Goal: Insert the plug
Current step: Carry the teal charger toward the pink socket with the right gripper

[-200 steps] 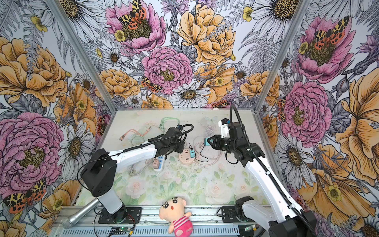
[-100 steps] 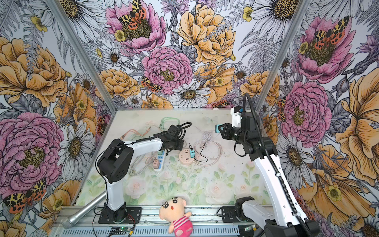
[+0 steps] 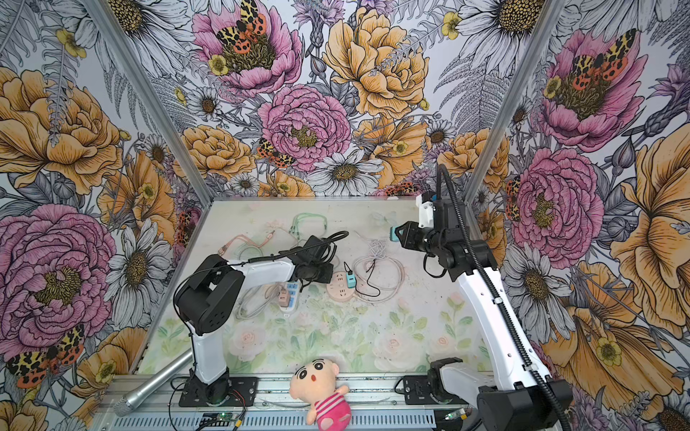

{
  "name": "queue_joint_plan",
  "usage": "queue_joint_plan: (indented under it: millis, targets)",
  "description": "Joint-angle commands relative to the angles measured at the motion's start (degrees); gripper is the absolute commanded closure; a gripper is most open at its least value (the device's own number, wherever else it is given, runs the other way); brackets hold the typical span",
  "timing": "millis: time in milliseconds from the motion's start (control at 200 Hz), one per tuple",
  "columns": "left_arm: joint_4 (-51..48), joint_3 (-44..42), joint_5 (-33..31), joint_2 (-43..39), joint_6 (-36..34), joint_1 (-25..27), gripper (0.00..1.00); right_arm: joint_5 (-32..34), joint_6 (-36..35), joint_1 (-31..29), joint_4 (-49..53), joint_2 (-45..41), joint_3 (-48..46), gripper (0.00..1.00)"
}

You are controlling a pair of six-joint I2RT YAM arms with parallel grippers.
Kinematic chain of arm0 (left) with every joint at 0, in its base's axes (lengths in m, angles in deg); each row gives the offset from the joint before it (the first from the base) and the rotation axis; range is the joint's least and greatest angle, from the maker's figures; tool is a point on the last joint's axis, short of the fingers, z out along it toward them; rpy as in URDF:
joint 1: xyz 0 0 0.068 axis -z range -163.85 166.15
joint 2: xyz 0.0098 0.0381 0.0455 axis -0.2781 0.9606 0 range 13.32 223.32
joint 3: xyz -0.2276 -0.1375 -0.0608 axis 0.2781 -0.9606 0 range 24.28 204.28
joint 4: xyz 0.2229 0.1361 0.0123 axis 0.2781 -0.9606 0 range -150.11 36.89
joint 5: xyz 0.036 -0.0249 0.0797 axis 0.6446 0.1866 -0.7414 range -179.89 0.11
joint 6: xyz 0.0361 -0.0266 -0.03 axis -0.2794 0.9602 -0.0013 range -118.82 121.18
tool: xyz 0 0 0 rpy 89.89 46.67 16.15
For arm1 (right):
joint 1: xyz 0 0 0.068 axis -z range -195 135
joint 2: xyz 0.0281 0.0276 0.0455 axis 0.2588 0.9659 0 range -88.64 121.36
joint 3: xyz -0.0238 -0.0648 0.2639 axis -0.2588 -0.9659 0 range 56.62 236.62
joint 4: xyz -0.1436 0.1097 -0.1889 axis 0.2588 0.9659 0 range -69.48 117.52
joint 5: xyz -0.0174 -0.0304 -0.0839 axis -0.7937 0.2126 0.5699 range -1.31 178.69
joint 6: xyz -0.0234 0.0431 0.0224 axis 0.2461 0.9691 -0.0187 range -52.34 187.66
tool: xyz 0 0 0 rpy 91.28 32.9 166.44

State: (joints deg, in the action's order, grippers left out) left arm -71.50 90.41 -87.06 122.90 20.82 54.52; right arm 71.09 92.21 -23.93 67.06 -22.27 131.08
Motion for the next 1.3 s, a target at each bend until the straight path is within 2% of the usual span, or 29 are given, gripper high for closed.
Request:
queue_joint_plan:
  millis: [0, 200, 315, 475, 716, 841, 976, 1146, 1241, 1291]
  targets:
    - [1.8, -2.7, 2.7, -3.5, 1.3, 2.1, 0.85, 0.0, 0.7, -0.2, -1.0, -0.5, -0.8, 1.0]
    - [6.9, -6.6, 3.8, -7.3, 3.6, 5.9, 0.85, -0.2, 1.2, -1.5, -1.4, -0.6, -2.7, 1.0]
    - [10.1, -7.6, 5.7, -7.2, 5.7, 8.1, 0.85, -0.1, 1.3, -2.2, -1.4, -1.0, -3.6, 1.0]
    - [10.9, -7.8, 5.3, -7.6, 7.0, 12.6, 0.85, 1.1, 1.6, -3.1, -1.5, -2.3, -5.0, 1.0]
    - [12.8, -7.6, 6.6, -5.8, 9.6, 16.7, 0.85, 3.6, 2.1, -4.9, -1.3, -5.5, -8.2, 1.0]
    - [12.8, -8.3, 6.3, -6.0, 10.5, 17.6, 0.85, 5.7, 2.4, -5.1, -0.6, -8.0, -9.9, 1.0]
    - [11.7, -10.1, 6.0, -9.6, 8.9, 17.8, 0.85, 9.2, 2.2, -5.1, 0.8, -9.7, -11.1, 1.0]
    - [9.3, -10.1, 6.5, -14.2, 4.2, 18.1, 0.68, 10.5, 2.4, -5.1, 1.0, -10.0, -12.1, 1.0]
    - [8.5, -9.3, 7.6, -15.9, 0.7, 18.3, 0.54, 11.7, 2.6, -4.8, 1.0, -10.3, -12.8, 1.0]
    - [6.5, -8.2, 7.3, -16.1, -1.7, 18.2, 0.51, 11.6, 2.6, -4.8, 1.0, -10.5, -13.2, 1.0]
